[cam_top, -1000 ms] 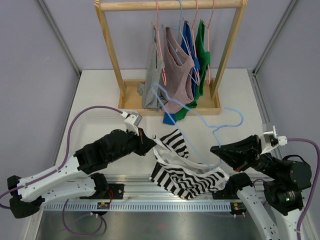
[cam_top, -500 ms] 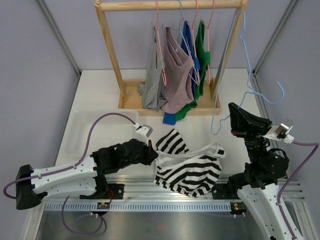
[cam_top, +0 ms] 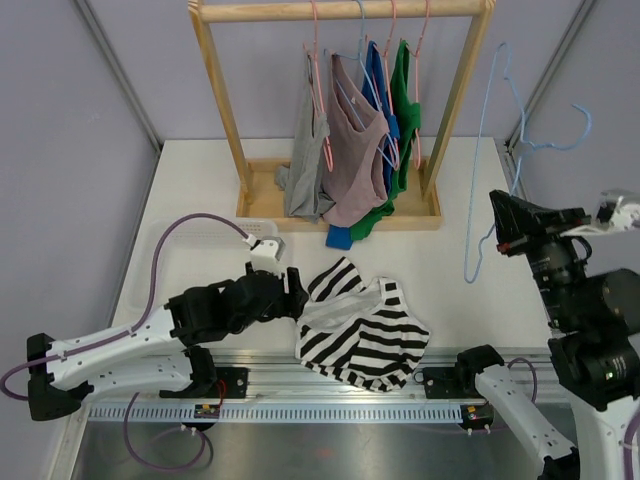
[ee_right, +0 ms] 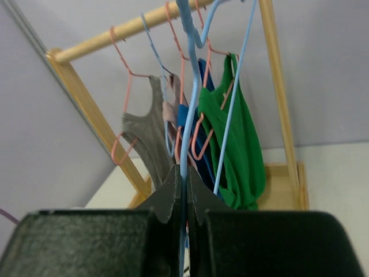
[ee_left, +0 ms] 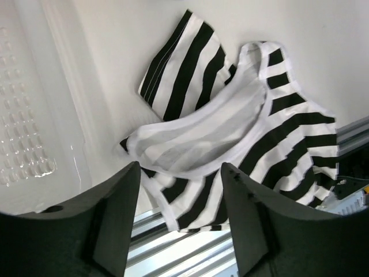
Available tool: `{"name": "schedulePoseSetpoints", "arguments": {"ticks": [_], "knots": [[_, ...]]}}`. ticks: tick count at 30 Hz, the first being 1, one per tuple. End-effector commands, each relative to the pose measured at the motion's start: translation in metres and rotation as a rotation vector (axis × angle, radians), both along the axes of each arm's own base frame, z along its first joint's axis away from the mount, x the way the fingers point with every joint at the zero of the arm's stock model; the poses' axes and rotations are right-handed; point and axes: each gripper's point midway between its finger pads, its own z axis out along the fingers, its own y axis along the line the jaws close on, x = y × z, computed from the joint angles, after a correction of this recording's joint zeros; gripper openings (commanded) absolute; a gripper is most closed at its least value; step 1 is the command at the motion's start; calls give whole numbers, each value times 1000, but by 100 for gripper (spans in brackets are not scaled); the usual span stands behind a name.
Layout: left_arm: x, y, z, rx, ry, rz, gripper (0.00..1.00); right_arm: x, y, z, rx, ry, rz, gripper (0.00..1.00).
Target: Remove the tank top from the hanger
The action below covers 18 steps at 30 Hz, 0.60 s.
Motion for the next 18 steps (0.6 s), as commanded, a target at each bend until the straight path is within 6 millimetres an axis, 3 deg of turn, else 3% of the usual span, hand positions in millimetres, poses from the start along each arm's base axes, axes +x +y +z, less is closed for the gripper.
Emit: {"name": "schedulePoseSetpoints", "arguments": {"ticks": [1,3,4,8,12,18], "knots": [[7,4,40,-29,-65,23,72,37,2,-71,-158,382,-47,0],[4,8,54,-47,-74,3,80,49,8,-61,-188,414,-33,0],[0,9,57,-51,-74,-22,99,53,9,-57,-201,419,-33,0],[-14,22,75,-75,-87,-86,99,79,13,-29,-241,419,-48,0],[-24,45,92,-84,-115,-109,99,109,26,-21,-283,457,-21,0],[-28,75,94,-31,-142,-97,99,166,38,-7,-359,471,-34,0]]}}
